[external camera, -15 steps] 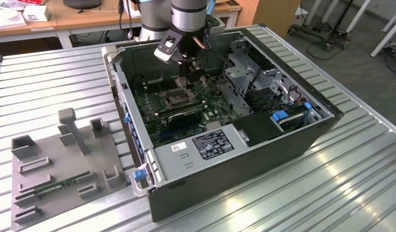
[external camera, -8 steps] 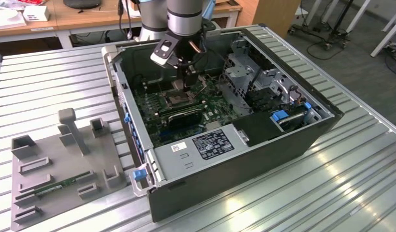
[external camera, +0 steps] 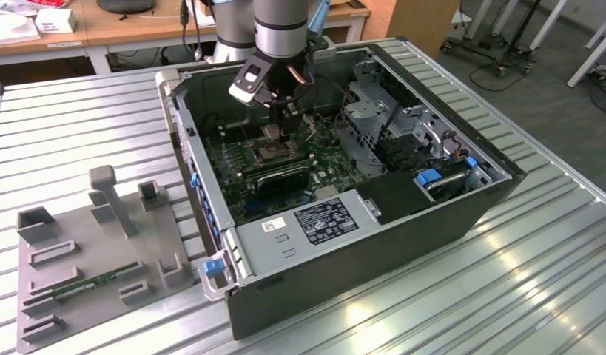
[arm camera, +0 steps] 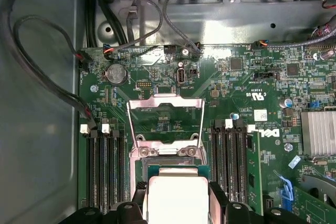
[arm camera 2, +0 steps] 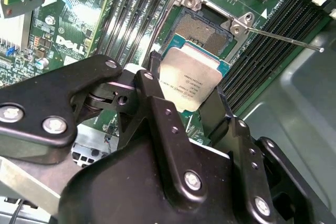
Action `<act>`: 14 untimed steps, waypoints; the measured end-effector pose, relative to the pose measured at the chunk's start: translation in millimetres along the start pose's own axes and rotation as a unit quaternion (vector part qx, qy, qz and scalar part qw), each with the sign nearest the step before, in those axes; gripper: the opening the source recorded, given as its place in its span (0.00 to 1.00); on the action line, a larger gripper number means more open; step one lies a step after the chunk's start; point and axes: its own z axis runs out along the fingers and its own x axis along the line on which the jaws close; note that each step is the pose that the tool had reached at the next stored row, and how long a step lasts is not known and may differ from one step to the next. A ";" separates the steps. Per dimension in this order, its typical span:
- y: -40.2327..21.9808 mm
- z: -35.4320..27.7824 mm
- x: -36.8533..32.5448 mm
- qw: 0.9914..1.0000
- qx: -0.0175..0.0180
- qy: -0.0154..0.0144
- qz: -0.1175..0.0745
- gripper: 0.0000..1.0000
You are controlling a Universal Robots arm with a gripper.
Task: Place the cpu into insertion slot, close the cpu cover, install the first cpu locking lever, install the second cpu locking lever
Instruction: 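Place the cpu into insertion slot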
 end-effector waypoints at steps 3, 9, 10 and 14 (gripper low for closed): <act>0.0 0.1 0.0 1.000 0.000 0.000 0.000 0.54; -0.4 5.0 -0.1 1.000 0.000 0.000 0.000 0.54; -0.4 5.4 -0.1 1.000 0.000 0.000 0.000 0.54; -0.6 7.5 -0.1 1.000 0.000 0.000 0.000 0.54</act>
